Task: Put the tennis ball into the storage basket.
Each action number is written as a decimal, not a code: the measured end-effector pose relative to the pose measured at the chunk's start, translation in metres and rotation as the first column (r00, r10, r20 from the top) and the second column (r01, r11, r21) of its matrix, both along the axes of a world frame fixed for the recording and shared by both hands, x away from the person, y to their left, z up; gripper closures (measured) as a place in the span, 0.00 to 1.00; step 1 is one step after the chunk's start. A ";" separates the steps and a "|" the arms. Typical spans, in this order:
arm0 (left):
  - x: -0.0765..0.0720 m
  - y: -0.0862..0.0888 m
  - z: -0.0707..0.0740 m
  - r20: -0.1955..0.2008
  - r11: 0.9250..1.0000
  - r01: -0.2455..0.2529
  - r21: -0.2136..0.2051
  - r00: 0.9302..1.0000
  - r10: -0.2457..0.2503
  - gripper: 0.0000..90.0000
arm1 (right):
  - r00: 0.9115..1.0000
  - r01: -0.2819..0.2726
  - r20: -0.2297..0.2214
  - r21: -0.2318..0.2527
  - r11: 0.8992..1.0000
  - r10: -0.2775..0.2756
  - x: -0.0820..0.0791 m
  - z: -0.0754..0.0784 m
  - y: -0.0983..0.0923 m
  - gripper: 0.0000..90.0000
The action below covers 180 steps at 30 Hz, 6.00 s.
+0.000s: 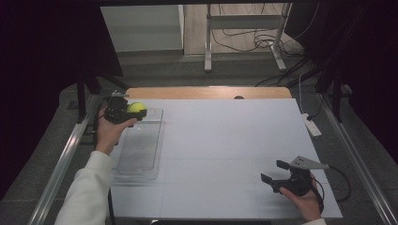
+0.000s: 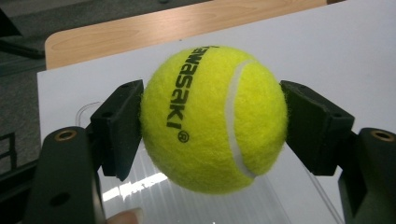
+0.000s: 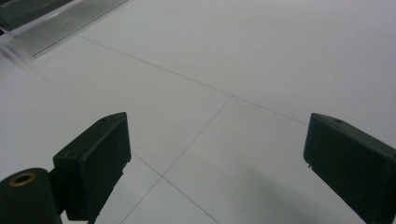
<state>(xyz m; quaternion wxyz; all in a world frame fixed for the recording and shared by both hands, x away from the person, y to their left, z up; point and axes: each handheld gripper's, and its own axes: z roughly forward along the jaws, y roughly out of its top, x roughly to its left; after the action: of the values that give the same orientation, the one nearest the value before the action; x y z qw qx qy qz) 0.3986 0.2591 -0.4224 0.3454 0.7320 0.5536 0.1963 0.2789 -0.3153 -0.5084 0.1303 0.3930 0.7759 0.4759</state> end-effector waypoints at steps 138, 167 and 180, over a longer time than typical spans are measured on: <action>0.021 0.007 -0.063 -0.136 0.996 -0.051 0.067 0.989 0.060 0.18 | 1.000 0.004 -0.008 -0.013 1.000 -0.005 0.000 -0.002 0.000 0.08; -0.009 0.008 -0.044 -0.030 0.994 0.061 -0.088 0.997 -0.064 0.17 | 1.000 0.003 -0.012 0.000 1.000 -0.003 0.003 -0.003 -0.003 0.08; -0.030 -0.007 -0.038 0.014 0.986 0.142 -0.090 0.990 -0.141 0.17 | 1.000 0.002 -0.016 0.003 1.000 -0.002 0.003 -0.003 -0.003 0.08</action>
<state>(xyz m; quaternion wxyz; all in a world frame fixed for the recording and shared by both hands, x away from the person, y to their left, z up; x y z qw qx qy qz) 0.3687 0.2522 -0.4608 0.3934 0.7523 0.5071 0.1487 0.2822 -0.3185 -0.5115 0.1241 0.3979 0.7756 0.4740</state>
